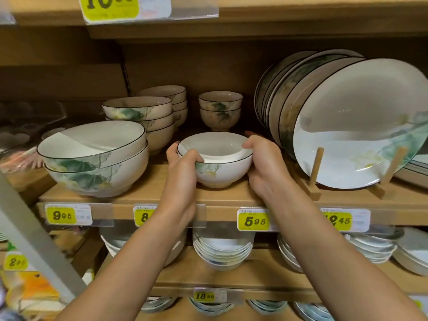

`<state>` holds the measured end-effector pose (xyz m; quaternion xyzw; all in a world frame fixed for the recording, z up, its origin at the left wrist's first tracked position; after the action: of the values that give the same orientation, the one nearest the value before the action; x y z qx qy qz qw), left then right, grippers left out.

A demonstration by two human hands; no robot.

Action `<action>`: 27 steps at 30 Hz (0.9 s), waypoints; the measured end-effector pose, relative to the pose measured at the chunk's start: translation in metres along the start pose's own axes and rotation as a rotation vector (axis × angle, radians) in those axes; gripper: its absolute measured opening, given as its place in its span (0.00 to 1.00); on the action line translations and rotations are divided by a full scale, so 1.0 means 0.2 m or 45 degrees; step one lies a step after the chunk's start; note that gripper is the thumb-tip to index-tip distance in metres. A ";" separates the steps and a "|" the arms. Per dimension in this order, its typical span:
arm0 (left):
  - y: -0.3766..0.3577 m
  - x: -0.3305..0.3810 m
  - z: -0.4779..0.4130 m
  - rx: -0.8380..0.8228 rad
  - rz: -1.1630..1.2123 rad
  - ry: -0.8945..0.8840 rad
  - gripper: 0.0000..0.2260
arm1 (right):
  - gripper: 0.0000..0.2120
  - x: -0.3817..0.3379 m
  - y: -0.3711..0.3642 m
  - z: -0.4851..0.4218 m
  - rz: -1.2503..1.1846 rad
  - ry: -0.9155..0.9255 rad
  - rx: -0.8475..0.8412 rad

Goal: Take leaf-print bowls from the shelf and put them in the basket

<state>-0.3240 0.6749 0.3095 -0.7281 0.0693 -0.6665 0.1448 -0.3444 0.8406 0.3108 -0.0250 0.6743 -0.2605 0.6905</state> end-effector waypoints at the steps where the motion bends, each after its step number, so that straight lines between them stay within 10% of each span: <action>1: 0.01 0.01 -0.02 -0.028 0.005 0.035 0.31 | 0.09 -0.02 0.00 -0.01 0.019 -0.025 -0.021; 9: 0.05 0.02 -0.06 -0.077 0.059 0.189 0.22 | 0.19 -0.07 -0.07 -0.06 0.180 -0.108 -0.135; 27: 0.03 0.04 -0.11 -0.063 0.088 0.247 0.33 | 0.22 -0.06 -0.02 0.02 0.342 -0.061 -0.084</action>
<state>-0.3435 0.6637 0.3166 -0.6606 0.1245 -0.7266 0.1421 -0.3421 0.8414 0.3234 0.0367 0.6630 -0.1428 0.7339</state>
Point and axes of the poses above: each hand's wrist, its own z-axis away from the middle knuckle, its own y-axis out of the back of the hand, x = y × z, the point moved 7 cm from there along -z, towards the middle knuckle, and after that the axes turned 1 degree about -y, right-handed, at the moved point
